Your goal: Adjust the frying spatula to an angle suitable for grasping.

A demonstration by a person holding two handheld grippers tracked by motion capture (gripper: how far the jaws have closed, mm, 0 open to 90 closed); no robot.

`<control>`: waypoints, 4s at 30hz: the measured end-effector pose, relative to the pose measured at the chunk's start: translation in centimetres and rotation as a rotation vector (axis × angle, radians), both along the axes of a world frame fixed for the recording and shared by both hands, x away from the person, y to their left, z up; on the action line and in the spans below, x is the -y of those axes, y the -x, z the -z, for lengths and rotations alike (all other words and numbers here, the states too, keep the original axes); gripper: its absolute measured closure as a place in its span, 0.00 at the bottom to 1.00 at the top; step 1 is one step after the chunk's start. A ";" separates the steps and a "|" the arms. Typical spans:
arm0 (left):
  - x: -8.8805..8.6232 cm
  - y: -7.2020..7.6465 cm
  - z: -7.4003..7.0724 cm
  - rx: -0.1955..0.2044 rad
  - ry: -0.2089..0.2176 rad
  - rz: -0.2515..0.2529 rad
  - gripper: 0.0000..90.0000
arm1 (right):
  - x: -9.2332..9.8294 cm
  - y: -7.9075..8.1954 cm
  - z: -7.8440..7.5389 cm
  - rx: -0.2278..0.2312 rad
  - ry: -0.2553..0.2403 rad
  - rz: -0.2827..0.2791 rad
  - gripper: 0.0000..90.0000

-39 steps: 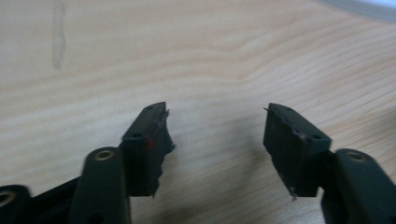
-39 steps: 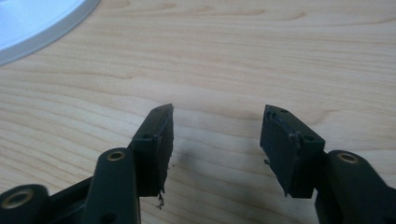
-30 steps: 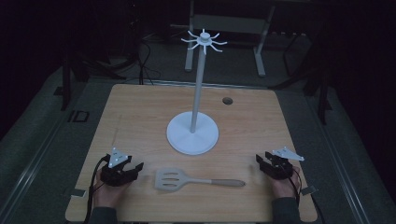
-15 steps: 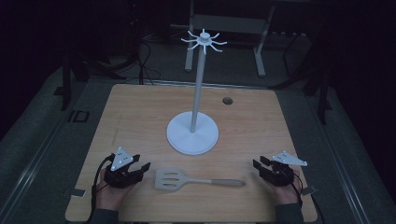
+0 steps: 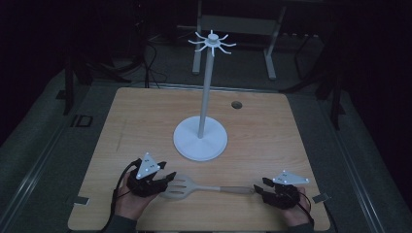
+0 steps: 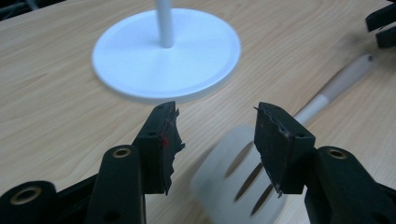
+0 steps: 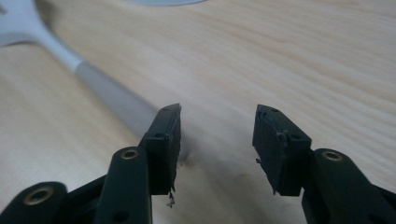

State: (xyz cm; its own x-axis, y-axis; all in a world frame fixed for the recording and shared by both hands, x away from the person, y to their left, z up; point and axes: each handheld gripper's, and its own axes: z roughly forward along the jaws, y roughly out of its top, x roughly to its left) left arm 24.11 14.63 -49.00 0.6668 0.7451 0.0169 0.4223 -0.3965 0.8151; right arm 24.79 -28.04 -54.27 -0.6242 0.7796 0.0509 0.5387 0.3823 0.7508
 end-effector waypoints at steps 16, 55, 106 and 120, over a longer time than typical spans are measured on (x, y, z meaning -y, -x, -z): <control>6.2 -1.5 0.9 -0.022 -0.090 0.158 0.58 | -1.4 0.2 1.2 -0.060 0.081 -0.088 0.69; 14.7 -4.7 4.1 -0.183 -0.266 0.364 0.70 | -1.9 -2.9 1.0 -0.072 0.004 -0.048 0.81; 18.5 -7.8 4.0 -0.360 -0.517 0.519 0.82 | 1.5 -2.5 0.1 -0.023 -0.074 0.060 0.62; 15.6 -7.4 1.1 -0.250 -0.323 0.410 0.83 | 0.0 -2.7 -0.1 -0.007 -0.069 0.035 0.60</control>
State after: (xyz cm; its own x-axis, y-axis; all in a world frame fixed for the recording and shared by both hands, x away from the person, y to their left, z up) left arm 31.53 -0.98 -50.07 0.9130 0.4079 0.0050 0.3457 -0.7804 0.5210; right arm 27.49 -28.01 -54.20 -0.5964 0.7952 0.1096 0.5558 0.3106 0.7711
